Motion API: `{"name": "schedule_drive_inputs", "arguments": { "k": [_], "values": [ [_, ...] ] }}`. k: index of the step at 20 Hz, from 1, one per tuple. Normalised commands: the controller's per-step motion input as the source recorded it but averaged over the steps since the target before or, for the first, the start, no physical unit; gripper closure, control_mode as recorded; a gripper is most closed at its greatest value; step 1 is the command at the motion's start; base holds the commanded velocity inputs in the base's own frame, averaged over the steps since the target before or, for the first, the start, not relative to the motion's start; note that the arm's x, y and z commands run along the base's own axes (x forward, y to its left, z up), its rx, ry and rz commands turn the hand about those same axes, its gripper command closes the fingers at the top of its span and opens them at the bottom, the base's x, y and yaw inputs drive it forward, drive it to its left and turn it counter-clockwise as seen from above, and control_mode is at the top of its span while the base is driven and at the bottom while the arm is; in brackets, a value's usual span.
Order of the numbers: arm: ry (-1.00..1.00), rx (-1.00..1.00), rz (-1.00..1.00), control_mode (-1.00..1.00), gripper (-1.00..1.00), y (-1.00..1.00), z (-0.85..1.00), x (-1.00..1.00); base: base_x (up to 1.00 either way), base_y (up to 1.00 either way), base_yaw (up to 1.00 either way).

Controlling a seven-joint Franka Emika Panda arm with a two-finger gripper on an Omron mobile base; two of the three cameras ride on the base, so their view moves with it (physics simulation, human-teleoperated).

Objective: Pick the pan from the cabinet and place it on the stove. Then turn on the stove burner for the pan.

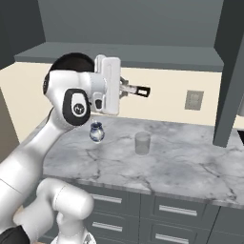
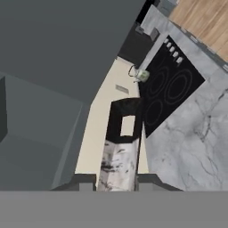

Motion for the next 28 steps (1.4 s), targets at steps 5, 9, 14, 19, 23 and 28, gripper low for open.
{"name": "schedule_drive_inputs", "arguments": {
  "k": [5, 9, 14, 19, 23, 28],
  "values": [
    [0.0, 0.01, -0.01, -1.0, 1.0, -0.05, -0.2, -0.4, 0.0, 0.0, 0.0],
    [0.0, 0.0, -0.03, -1.0, 1.0, -0.05, -0.21, -0.45, 0.0, 0.0, 0.0],
    [0.0, 0.02, -0.04, -1.0, 1.0, -0.13, -0.17, -0.42, 0.0, 0.0, 0.0],
    [0.0, 0.02, -0.04, -1.0, 1.0, -0.1, -0.14, -0.37, 0.0, 0.0, 0.0],
    [0.0, 0.01, -0.03, 1.0, 1.0, -0.06, -0.11, -0.29, -0.12, -0.01, -0.01],
    [0.0, 0.0, 0.0, 1.0, 1.0, 0.0, 0.0, 0.0, -0.56, 0.0, -0.05]
  ]
}}
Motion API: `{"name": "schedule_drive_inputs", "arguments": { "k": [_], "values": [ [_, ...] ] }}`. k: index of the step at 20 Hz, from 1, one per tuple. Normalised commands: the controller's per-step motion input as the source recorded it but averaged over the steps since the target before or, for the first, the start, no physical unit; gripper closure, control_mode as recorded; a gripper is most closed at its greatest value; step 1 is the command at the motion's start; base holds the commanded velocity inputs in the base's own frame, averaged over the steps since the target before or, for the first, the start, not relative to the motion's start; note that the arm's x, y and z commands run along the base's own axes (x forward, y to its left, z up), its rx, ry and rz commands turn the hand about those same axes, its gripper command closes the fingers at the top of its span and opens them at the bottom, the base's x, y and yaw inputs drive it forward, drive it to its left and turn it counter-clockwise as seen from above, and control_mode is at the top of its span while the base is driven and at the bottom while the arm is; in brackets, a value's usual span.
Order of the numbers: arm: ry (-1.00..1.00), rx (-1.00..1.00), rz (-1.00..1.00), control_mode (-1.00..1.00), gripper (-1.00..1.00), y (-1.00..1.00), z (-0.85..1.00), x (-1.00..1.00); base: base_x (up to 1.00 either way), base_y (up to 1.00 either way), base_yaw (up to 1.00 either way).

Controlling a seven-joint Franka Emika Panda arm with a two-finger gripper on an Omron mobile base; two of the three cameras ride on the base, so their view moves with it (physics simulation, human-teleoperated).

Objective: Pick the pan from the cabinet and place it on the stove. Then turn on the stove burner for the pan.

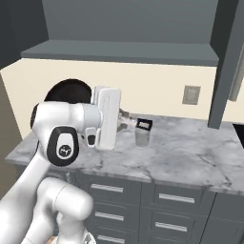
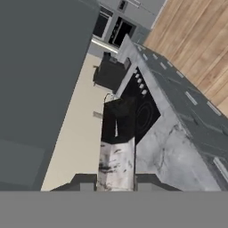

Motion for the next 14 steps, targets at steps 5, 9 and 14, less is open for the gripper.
{"name": "schedule_drive_inputs", "arguments": {
  "k": [5, 9, 14],
  "values": [
    [0.0, 0.0, 0.0, 1.0, 1.0, 0.0, 0.0, 0.0, -0.58, 0.0, -0.05],
    [0.0, 0.0, 0.0, 1.0, 1.0, 0.0, 0.0, 0.0, -0.57, -0.07, -0.06],
    [0.0, 0.0, 0.0, 1.0, 1.0, 0.0, 0.0, 0.0, -0.52, -0.26, -0.07]
  ]
}}
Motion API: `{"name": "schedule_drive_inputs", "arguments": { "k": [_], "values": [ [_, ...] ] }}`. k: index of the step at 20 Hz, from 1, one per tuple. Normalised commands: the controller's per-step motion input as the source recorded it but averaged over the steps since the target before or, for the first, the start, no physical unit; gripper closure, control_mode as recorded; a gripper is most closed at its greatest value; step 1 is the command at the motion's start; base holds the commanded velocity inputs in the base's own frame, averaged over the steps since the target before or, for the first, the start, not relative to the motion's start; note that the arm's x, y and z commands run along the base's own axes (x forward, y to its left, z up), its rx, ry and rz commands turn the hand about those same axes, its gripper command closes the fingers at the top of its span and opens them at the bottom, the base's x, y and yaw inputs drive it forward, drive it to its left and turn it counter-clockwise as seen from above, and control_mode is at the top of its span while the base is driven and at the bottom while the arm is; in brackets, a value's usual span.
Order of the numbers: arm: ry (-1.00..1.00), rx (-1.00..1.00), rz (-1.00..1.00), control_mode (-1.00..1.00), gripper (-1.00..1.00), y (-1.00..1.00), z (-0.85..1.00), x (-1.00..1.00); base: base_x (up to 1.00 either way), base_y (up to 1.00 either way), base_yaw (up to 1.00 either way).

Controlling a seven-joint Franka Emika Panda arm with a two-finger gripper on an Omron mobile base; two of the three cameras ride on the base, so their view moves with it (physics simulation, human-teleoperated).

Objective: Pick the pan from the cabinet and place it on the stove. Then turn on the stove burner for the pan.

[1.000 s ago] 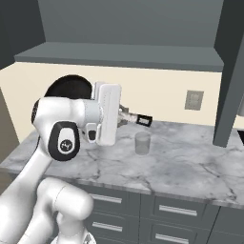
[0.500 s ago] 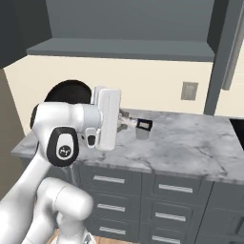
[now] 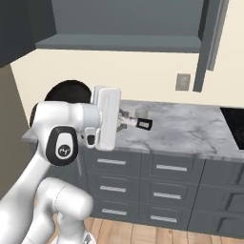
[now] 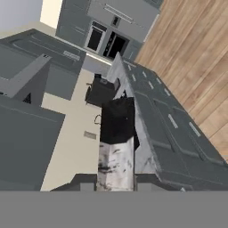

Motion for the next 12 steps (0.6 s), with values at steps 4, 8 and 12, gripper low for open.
{"name": "schedule_drive_inputs", "arguments": {
  "k": [4, 8, 12],
  "values": [
    [0.0, 0.0, 0.0, 1.0, 1.0, 0.0, 0.0, 0.0, -0.38, -0.51, -0.06],
    [0.0, 0.0, 0.0, 1.0, 1.0, 0.0, 0.0, 0.0, -0.26, -0.65, -0.05],
    [0.0, 0.0, 0.0, 1.0, 1.0, 0.0, 0.0, 0.0, -0.26, -0.72, -0.03]
  ]
}}
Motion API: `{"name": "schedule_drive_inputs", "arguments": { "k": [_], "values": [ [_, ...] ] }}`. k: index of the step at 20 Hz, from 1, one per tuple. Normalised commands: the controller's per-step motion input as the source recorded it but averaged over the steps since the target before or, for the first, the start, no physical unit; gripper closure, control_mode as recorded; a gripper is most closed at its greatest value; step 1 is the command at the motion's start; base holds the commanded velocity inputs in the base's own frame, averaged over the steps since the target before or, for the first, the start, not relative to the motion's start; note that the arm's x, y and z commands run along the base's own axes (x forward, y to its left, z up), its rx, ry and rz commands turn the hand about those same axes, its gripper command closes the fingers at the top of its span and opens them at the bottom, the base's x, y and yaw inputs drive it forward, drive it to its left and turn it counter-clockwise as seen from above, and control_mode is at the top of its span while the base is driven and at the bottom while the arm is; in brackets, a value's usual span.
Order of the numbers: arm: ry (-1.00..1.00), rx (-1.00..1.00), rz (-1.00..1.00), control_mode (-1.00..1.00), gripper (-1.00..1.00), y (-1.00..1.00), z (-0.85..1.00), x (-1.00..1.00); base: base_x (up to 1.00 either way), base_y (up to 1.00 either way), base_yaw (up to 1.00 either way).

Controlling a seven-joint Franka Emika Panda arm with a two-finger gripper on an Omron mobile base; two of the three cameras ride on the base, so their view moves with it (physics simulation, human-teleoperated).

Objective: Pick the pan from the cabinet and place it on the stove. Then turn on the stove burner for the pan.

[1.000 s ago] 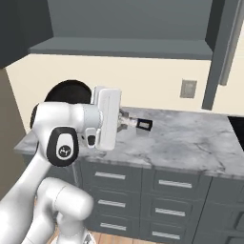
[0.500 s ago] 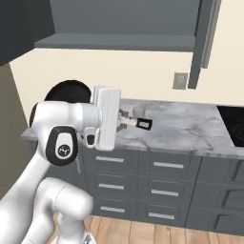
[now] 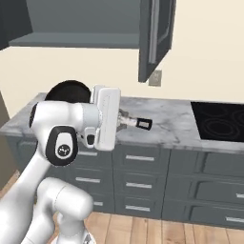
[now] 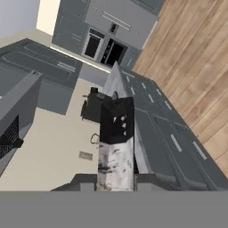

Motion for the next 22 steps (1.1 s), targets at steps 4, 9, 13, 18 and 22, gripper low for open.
{"name": "schedule_drive_inputs", "arguments": {
  "k": [4, 9, 13, 18, 22],
  "values": [
    [0.0, 0.0, 0.0, 1.0, 1.0, 0.0, 0.0, 0.0, -0.33, -0.75, -0.01],
    [0.0, 0.0, 0.0, 1.0, 1.0, 0.0, 0.0, 0.0, -0.35, -0.75, 0.0],
    [0.0, 0.0, 0.0, 1.0, 1.0, 0.0, 0.0, 0.0, -0.3, -0.75, 0.0],
    [0.0, 0.0, 0.0, 1.0, 1.0, 0.0, 0.0, 0.0, -0.18, -0.78, 0.0],
    [0.0, 0.0, 0.0, 1.0, 1.0, 0.0, 0.0, 0.0, 0.0, -0.71, -0.01]
  ]
}}
